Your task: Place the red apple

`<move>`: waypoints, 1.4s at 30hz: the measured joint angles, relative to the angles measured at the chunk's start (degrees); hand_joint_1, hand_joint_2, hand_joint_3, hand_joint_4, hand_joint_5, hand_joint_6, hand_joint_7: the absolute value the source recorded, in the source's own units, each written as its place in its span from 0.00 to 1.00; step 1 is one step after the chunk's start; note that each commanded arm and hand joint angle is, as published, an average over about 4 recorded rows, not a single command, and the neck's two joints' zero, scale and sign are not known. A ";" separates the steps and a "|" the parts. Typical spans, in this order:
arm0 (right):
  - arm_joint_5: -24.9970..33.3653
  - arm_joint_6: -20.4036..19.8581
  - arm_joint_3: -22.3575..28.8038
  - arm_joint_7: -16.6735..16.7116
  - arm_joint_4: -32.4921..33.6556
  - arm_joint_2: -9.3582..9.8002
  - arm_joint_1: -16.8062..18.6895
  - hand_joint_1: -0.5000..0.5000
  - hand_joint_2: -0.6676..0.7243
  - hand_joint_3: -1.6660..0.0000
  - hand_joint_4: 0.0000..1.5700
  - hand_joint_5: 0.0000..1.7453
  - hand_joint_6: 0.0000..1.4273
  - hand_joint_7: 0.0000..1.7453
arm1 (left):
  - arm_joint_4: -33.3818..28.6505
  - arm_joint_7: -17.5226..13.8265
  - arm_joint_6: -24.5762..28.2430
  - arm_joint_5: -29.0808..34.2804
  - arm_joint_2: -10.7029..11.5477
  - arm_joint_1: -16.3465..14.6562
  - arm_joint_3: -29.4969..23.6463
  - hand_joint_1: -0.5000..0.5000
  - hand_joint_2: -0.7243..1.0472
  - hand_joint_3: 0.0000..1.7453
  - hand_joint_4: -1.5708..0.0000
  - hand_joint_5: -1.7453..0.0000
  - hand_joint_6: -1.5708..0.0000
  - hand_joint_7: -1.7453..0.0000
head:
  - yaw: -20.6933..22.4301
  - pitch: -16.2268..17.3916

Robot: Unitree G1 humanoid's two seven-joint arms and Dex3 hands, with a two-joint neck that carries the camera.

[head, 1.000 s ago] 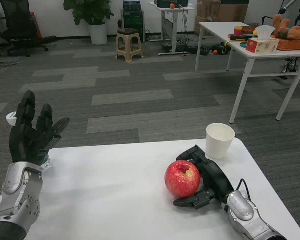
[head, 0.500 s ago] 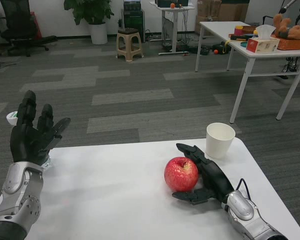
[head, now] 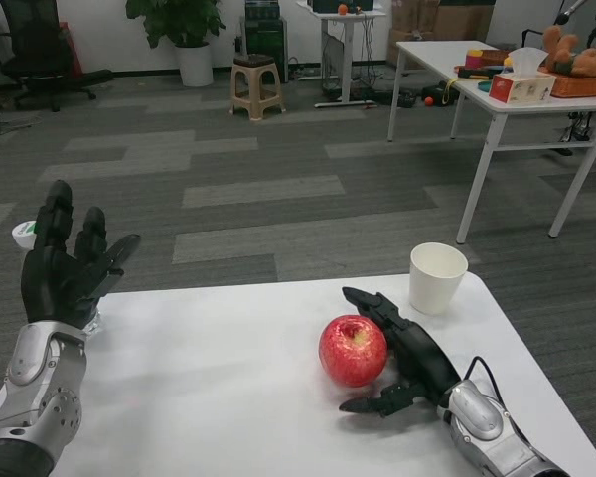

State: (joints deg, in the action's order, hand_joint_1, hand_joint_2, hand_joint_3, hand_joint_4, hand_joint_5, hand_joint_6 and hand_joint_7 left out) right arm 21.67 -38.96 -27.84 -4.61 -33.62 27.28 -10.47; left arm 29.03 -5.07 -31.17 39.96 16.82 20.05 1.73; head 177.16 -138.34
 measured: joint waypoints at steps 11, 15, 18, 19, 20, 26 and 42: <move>-0.54 0.25 3.48 -0.51 3.63 0.20 2.86 0.04 0.73 0.98 0.00 0.00 0.00 0.08 | 0.03 0.00 -0.01 0.01 -0.04 0.07 0.03 0.02 0.75 0.00 1.00 0.94 1.00 1.00 | -0.30 0.13; -0.53 0.33 5.53 -0.48 4.88 0.18 3.52 0.04 0.78 1.00 0.00 0.00 0.00 0.06 | 0.04 -0.01 -0.01 0.03 -0.04 0.09 0.07 0.02 0.75 0.00 1.00 0.94 1.00 1.00 | -0.32 0.14; -0.49 0.50 7.93 -0.29 6.64 0.18 4.05 0.03 0.80 1.00 0.00 0.00 0.00 0.08 | 0.08 0.00 -0.01 0.04 -0.04 0.13 0.15 0.02 0.75 0.00 1.00 0.94 1.00 1.00 | -0.38 0.15; -0.48 0.56 8.57 -0.09 7.47 0.19 4.10 0.02 0.78 1.00 0.00 0.00 0.00 0.08 | 0.09 0.00 -0.01 0.04 -0.04 0.15 0.18 0.02 0.75 0.00 1.00 0.94 1.00 1.00 | -0.37 0.14; -0.47 0.62 9.11 0.11 8.22 0.19 4.15 0.02 0.76 1.00 0.00 0.00 0.00 0.07 | 0.11 0.00 -0.01 0.04 -0.04 0.17 0.21 0.02 0.75 0.00 1.00 0.94 1.00 1.00 | -0.36 0.13; -0.26 0.99 10.61 2.09 14.43 0.53 4.38 0.03 0.73 1.00 0.00 0.00 0.00 0.04 | 0.17 0.01 -0.03 0.04 -0.03 0.32 0.39 0.01 0.75 0.00 1.00 0.94 1.00 1.00 | -0.63 0.02; 0.98 1.82 20.00 6.25 31.66 2.52 2.26 0.04 0.68 1.00 0.00 0.00 0.00 0.04 | 0.19 0.01 -0.08 0.04 0.00 0.64 0.80 0.02 0.75 0.00 1.00 0.94 1.00 1.00 | -1.08 -0.29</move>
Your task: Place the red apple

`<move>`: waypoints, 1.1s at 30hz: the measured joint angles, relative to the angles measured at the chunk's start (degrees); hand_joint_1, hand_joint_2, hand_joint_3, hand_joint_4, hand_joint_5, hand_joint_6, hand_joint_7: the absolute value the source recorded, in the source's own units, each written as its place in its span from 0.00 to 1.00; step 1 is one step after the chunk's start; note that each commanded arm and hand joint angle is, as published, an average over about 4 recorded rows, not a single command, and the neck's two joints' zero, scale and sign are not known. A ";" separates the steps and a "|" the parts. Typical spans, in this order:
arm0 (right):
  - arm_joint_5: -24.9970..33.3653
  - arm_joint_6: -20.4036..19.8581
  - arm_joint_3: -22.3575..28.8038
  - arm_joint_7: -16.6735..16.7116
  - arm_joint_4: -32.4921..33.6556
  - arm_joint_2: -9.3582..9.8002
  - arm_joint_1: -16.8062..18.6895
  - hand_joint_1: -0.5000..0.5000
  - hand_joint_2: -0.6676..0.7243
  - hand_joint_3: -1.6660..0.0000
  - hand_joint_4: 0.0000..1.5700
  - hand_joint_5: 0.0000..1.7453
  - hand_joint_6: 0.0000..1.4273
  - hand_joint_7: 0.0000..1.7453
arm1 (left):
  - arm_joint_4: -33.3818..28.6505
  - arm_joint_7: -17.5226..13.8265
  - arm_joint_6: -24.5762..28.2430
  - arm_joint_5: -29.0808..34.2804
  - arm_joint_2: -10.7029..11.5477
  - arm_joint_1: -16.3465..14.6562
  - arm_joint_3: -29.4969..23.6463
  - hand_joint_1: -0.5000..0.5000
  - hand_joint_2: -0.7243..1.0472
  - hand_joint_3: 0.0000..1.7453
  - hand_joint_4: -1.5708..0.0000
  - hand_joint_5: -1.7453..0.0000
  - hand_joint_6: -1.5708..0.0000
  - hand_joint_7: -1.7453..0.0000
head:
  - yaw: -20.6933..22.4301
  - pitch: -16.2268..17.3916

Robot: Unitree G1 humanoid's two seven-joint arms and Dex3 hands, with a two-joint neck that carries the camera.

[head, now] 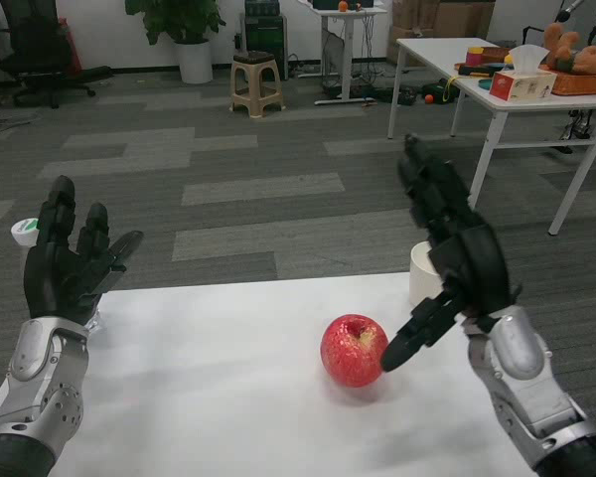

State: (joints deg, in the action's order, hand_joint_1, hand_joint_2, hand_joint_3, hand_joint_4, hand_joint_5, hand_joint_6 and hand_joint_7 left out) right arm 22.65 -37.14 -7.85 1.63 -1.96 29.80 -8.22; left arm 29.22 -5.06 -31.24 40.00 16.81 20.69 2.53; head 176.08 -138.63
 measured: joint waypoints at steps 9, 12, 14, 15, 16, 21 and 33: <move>0.19 0.08 8.31 0.56 1.58 1.07 0.05 0.04 0.64 1.00 0.00 0.00 0.00 0.04 | 0.00 0.00 -0.04 0.00 0.04 0.04 0.08 0.02 0.75 0.00 1.00 0.94 1.00 1.00 | 0.00 0.04; 0.19 0.08 8.30 0.56 1.60 1.09 0.07 0.04 0.64 1.00 0.00 0.00 0.00 0.04 | 0.00 0.00 -0.04 0.00 0.04 0.04 0.15 0.02 0.75 0.00 1.00 0.94 1.00 1.00 | 0.00 0.01; 0.19 0.08 8.30 0.56 1.60 1.11 0.07 0.04 0.64 1.00 0.00 0.00 0.00 0.04 | 0.00 0.00 -0.04 0.00 0.04 0.04 0.18 0.02 0.75 0.00 1.00 0.94 1.00 1.00 | -0.02 0.01; 0.19 0.08 8.28 0.56 1.60 1.13 0.07 0.04 0.64 1.00 0.00 0.00 0.00 0.04 | 0.00 0.00 -0.04 -0.01 0.03 0.04 0.19 0.02 0.75 0.00 1.00 0.94 1.00 1.00 | 0.00 0.00; 0.19 0.08 8.27 0.56 1.60 1.19 0.08 0.04 0.64 1.00 0.00 0.00 0.00 0.04 | 0.00 0.00 -0.04 -0.02 0.03 0.04 0.20 0.02 0.75 0.00 1.00 0.94 1.00 1.00 | 0.02 -0.03; 0.19 0.08 8.20 0.56 1.60 1.83 0.15 0.04 0.64 1.00 0.00 0.00 0.00 0.04 | -0.01 0.00 -0.04 -0.04 0.02 0.04 0.21 0.02 0.75 0.00 1.00 0.94 1.00 1.00 | 0.08 -0.10; 0.19 0.08 7.97 0.56 1.60 1.83 0.71 0.04 0.64 1.00 0.00 0.00 0.00 0.04 | -0.18 0.00 -0.04 -0.03 0.01 0.04 0.24 0.02 0.75 0.00 1.00 0.96 1.00 1.00 | 0.06 0.03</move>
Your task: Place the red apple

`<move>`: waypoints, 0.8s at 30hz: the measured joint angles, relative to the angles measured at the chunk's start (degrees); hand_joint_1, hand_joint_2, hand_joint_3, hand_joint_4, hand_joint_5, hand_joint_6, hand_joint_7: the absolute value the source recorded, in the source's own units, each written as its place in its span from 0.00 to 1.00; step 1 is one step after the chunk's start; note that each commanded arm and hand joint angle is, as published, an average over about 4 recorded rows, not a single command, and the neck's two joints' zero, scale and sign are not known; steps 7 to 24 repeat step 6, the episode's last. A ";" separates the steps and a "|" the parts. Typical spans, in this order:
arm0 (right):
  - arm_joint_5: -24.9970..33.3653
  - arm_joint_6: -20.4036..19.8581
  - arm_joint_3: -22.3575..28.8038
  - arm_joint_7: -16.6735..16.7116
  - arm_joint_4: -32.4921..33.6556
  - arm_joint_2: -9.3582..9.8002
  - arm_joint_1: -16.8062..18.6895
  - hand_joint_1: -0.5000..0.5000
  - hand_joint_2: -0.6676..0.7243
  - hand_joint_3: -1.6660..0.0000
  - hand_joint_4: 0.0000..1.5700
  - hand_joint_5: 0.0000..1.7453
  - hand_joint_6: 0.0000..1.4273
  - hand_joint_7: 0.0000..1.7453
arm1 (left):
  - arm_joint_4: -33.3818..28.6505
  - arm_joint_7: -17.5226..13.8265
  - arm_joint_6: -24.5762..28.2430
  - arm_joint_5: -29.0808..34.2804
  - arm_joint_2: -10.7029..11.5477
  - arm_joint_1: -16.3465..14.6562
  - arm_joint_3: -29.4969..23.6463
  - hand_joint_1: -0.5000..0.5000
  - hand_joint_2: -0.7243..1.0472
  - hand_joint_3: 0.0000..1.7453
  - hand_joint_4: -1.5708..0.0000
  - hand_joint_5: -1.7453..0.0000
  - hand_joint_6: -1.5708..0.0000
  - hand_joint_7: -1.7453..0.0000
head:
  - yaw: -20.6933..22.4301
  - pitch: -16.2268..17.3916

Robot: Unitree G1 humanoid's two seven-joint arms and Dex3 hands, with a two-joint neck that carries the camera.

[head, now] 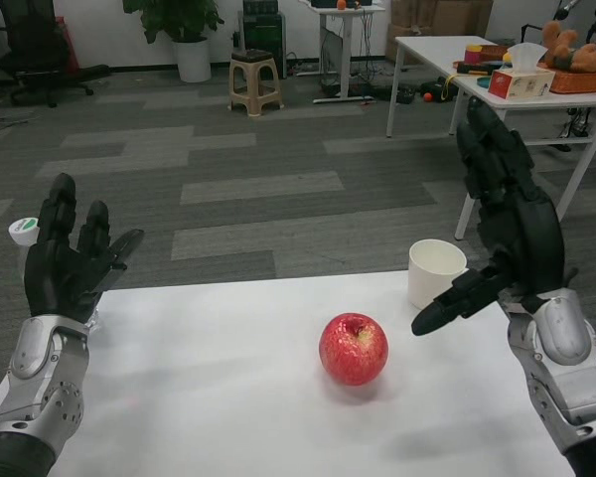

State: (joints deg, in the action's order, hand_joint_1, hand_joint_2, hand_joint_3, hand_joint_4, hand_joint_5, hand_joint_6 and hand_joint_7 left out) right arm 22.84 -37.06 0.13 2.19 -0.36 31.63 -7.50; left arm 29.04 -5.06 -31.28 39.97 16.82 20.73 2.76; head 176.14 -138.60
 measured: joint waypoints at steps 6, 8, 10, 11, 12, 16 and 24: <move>0.00 0.00 -0.24 0.00 0.00 -0.07 0.05 0.04 0.64 1.00 0.00 0.00 0.00 0.04 | -0.02 0.00 0.00 0.00 0.01 0.00 0.00 0.02 0.75 0.00 1.00 0.94 1.00 1.00 | 0.12 -0.14; 0.00 0.00 -0.24 0.00 0.00 -0.07 0.05 0.04 0.64 1.00 0.00 0.00 0.00 0.04 | -0.02 0.00 0.00 0.00 0.01 0.00 0.00 0.02 0.75 0.00 1.00 0.94 1.00 1.00 | 0.12 -0.14; 0.00 0.00 -0.24 0.00 0.00 -0.07 0.05 0.04 0.64 1.00 0.00 0.00 0.00 0.04 | -0.02 0.00 0.00 0.00 0.01 0.00 0.00 0.02 0.75 0.00 1.00 0.94 1.00 1.00 | 0.12 -0.14; 0.00 0.00 -0.24 0.00 0.00 -0.07 0.05 0.04 0.64 1.00 0.00 0.00 0.00 0.04 | -0.02 0.00 0.00 0.00 0.01 0.00 0.00 0.02 0.75 0.00 1.00 0.94 1.00 1.00 | 0.12 -0.14; 0.00 0.00 -0.24 0.00 0.00 -0.07 0.05 0.04 0.64 1.00 0.00 0.00 0.00 0.04 | -0.02 0.00 0.00 0.00 0.01 0.00 0.00 0.02 0.75 0.00 1.00 0.94 1.00 1.00 | 0.12 -0.14; 0.00 0.00 -0.24 0.00 0.00 -0.07 0.05 0.04 0.64 1.00 0.00 0.00 0.00 0.04 | -0.02 0.00 0.00 0.00 0.01 0.00 0.00 0.02 0.75 0.00 1.00 0.94 1.00 1.00 | 0.12 -0.14; 0.00 0.00 -0.24 0.00 0.00 -0.07 0.05 0.04 0.64 1.00 0.00 0.00 0.00 0.04 | -0.02 0.00 0.00 0.00 0.01 0.00 0.00 0.02 0.75 0.00 1.00 0.94 1.00 1.00 | 0.12 -0.14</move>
